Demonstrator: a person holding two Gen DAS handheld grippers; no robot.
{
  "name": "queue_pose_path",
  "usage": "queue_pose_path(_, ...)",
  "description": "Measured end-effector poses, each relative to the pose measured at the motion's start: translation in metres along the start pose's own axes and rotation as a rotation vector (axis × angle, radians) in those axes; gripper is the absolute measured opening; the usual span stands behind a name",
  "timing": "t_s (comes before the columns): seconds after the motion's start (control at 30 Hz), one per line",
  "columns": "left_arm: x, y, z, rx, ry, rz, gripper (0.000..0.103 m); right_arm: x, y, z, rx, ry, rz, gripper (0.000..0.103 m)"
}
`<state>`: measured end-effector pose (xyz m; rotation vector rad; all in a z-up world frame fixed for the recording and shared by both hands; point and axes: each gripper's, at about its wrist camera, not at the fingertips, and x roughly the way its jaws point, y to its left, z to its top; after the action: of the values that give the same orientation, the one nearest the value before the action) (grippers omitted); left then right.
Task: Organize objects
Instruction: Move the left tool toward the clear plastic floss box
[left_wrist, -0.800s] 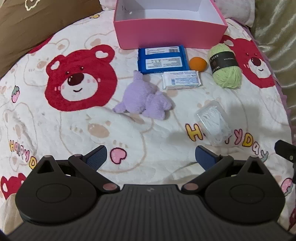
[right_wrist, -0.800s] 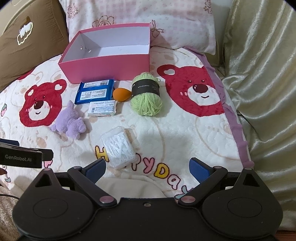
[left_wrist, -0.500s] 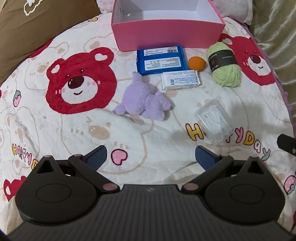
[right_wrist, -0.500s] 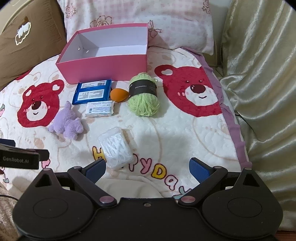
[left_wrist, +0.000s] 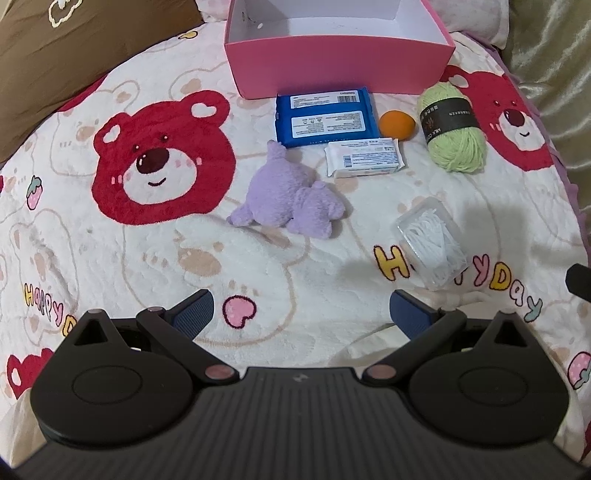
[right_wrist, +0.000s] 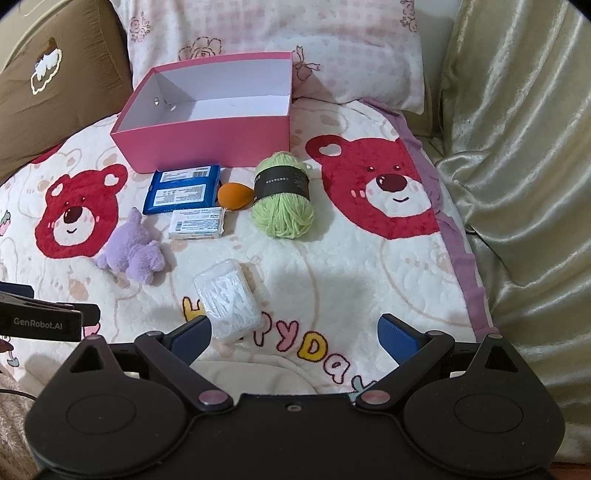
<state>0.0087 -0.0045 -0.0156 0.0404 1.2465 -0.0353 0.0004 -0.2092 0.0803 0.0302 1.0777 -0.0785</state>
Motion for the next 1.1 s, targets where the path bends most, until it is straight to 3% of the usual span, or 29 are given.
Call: queue_pose_path(1.1,0.0047,-0.0050,-0.0010,0.008,0.023,0.003,0.103,0.0025,0.0000,-0.0013,0.002,0.011,0.008,0.098)
